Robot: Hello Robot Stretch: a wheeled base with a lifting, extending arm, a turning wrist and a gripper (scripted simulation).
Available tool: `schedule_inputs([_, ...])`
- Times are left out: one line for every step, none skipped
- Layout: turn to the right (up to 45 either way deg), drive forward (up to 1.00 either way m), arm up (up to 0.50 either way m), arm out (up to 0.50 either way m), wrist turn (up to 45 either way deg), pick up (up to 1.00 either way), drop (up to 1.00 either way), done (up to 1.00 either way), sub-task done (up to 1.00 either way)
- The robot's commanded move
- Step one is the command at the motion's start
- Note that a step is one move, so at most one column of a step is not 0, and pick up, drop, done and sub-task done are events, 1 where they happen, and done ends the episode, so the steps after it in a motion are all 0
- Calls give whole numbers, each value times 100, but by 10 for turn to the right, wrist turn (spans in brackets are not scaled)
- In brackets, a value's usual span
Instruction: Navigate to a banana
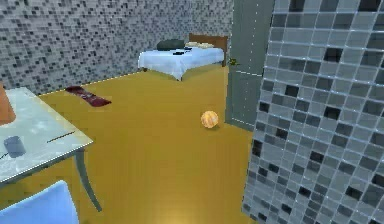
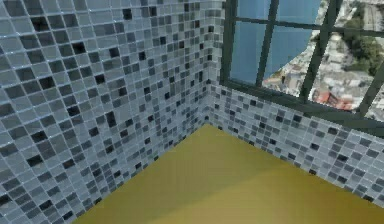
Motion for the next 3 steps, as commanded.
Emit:
schedule_inputs([-30, 0, 0, 0, 0, 0, 0, 0, 0])
schedule_inputs([0, 100, 0, 0, 0, 0, 0, 0, 0])
schedule_inputs([-30, 0, 0, 0, 0, 0, 0, 0, 0])
